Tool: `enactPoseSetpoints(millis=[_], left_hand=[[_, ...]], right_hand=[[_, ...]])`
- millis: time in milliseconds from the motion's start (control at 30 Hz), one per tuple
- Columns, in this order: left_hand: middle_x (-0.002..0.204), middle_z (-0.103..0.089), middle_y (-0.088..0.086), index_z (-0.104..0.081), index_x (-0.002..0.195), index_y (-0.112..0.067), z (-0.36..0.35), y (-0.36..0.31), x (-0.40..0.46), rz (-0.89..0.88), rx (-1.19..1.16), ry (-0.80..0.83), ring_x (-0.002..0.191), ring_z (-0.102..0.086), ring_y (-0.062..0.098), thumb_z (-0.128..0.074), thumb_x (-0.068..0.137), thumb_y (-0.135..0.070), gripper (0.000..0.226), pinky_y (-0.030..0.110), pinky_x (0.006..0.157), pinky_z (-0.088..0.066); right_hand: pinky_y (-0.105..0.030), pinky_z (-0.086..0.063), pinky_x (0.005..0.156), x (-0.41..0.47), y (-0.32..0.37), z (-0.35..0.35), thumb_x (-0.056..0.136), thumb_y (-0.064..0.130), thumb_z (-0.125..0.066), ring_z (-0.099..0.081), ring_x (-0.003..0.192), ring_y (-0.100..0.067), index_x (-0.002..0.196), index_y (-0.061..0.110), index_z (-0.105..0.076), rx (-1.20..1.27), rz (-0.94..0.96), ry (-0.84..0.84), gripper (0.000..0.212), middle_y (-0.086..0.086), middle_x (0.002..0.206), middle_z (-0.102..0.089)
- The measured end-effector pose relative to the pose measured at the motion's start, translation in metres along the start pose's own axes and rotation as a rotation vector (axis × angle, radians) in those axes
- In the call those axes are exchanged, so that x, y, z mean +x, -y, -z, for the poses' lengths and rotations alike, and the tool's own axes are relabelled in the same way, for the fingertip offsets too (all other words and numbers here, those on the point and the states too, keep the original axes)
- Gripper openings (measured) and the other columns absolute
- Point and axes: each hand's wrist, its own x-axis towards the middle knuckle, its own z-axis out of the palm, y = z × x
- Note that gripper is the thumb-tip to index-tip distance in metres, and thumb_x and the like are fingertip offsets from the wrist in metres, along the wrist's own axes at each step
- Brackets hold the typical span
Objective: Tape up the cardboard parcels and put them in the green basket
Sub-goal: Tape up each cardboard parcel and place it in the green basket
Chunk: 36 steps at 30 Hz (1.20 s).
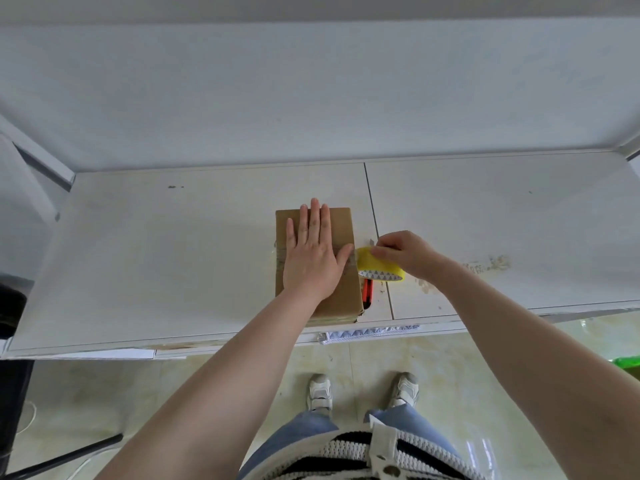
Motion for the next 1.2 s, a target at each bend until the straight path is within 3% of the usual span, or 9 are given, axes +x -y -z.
enactPoseSetpoints(millis=[133,233,433,533,633,833,1200], left_hand=[[0.164,0.01,0.008,-0.001,0.157,-0.011,0.009,-0.001,0.004,0.022,-0.045,-0.009,0.151,0.011,0.025,-0.031,0.101,-0.053,0.076,0.045,0.122,0.006],[0.164,0.006,0.01,-0.008,0.157,-0.013,0.013,-0.011,0.002,0.026,-0.037,-0.086,0.151,0.008,0.026,-0.032,0.102,-0.045,0.068,0.046,0.121,0.006],[0.16,0.026,0.007,0.016,0.154,-0.02,-0.004,-0.019,-0.006,0.056,-0.004,0.025,0.148,0.023,0.027,-0.008,0.093,-0.069,0.082,0.053,0.119,0.012],[0.159,0.029,0.007,0.019,0.153,-0.022,-0.005,-0.017,-0.005,0.059,0.012,0.037,0.147,0.025,0.026,-0.002,0.086,-0.073,0.087,0.053,0.119,0.012],[0.158,0.032,0.007,0.02,0.153,-0.023,-0.007,-0.016,-0.004,0.066,0.022,0.042,0.147,0.027,0.025,-0.006,0.087,-0.073,0.087,0.051,0.119,0.014],[0.157,0.034,0.007,0.021,0.152,-0.025,0.0,0.014,-0.007,0.082,0.022,0.043,0.146,0.027,0.023,-0.019,0.092,-0.07,0.085,0.049,0.118,0.015],[0.158,0.032,0.007,0.021,0.153,-0.025,0.006,0.041,-0.009,0.126,0.017,0.019,0.147,0.025,0.023,-0.017,0.092,-0.069,0.084,0.049,0.119,0.013]], right_hand=[[-0.028,-0.034,0.058,-0.001,0.004,-0.006,0.095,0.029,-0.057,-0.042,0.058,-0.014,0.059,0.023,-0.051,-0.01,-0.008,-0.029,0.037,0.003,0.061,-0.045],[-0.026,-0.034,0.055,-0.001,0.006,-0.008,0.096,0.027,-0.056,-0.041,0.057,-0.014,0.059,0.02,-0.05,0.001,-0.009,-0.036,0.038,0.002,0.06,-0.044],[-0.026,-0.032,0.054,-0.003,-0.001,-0.007,0.097,0.036,-0.054,-0.04,0.054,-0.014,0.06,0.018,-0.048,-0.003,-0.001,-0.053,0.042,0.003,0.057,-0.043],[-0.026,-0.032,0.052,-0.002,-0.004,0.005,0.093,0.048,-0.055,-0.043,0.053,-0.013,0.057,0.021,-0.05,-0.167,-0.006,-0.092,0.046,0.005,0.055,-0.045],[-0.027,-0.032,0.053,0.0,-0.002,0.009,0.088,0.06,-0.055,-0.046,0.056,-0.013,0.06,0.019,-0.051,-0.329,-0.047,-0.11,0.049,0.004,0.057,-0.048],[-0.029,-0.039,0.057,0.006,0.007,-0.004,0.089,0.05,-0.06,-0.051,0.065,-0.018,0.075,0.009,-0.061,-0.132,0.039,-0.054,0.044,-0.002,0.07,-0.055],[-0.03,-0.037,0.063,0.026,0.029,-0.029,0.091,0.051,-0.057,-0.049,0.067,-0.02,0.071,0.014,-0.054,-0.128,0.011,0.013,0.042,-0.002,0.069,-0.049]])
